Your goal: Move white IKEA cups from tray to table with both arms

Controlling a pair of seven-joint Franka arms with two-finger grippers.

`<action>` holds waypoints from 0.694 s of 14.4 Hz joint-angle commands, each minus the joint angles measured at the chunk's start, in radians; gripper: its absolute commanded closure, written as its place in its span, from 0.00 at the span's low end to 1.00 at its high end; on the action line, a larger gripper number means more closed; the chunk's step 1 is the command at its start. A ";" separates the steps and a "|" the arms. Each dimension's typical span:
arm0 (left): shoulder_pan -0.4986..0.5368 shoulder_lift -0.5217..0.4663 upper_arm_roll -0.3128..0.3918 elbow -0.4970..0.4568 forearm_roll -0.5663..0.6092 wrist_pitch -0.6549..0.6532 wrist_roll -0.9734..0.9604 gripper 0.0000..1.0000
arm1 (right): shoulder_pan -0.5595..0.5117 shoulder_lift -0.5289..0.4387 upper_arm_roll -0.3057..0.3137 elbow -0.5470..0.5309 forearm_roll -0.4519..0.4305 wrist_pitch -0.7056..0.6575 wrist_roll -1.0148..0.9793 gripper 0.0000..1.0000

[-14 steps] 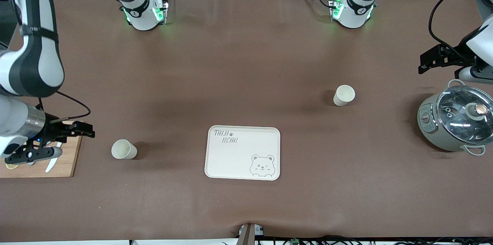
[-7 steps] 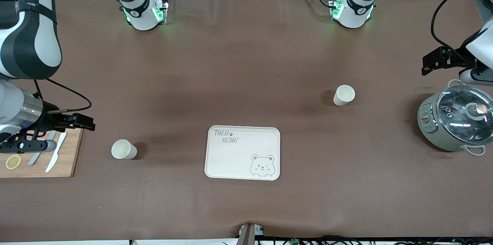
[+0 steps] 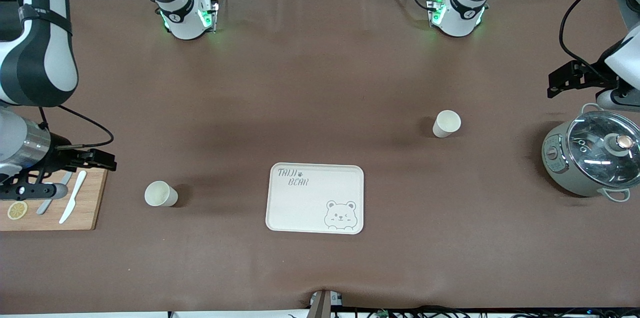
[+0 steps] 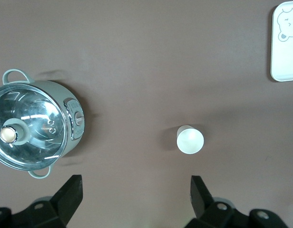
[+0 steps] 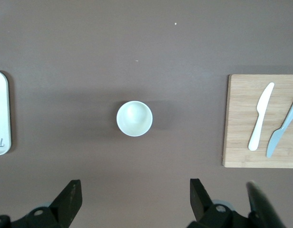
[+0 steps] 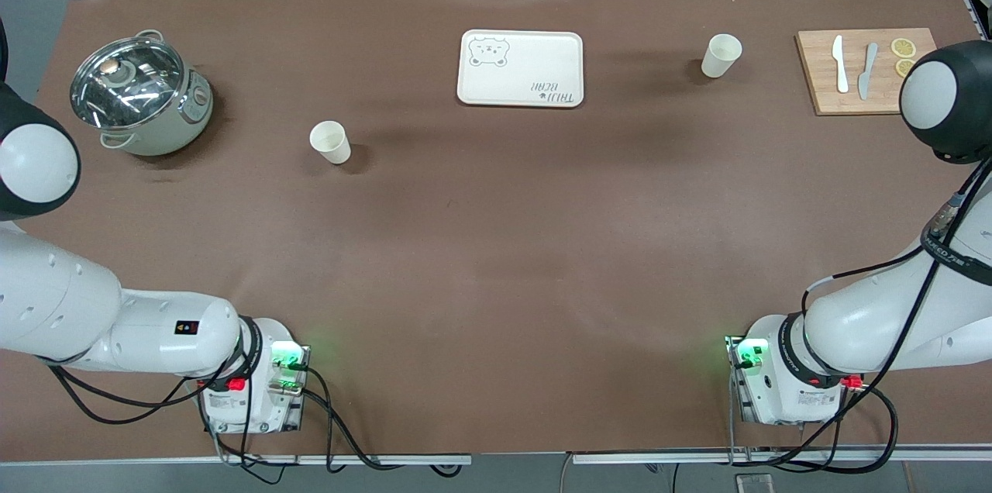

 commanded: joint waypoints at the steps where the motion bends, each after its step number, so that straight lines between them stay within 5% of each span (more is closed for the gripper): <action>1: 0.001 0.009 -0.002 0.024 0.022 -0.021 0.009 0.00 | -0.060 -0.001 0.008 0.004 -0.015 -0.001 -0.099 0.00; 10: 0.003 0.009 0.000 0.024 0.022 -0.021 0.011 0.00 | -0.069 0.002 0.008 0.004 -0.014 0.002 -0.110 0.00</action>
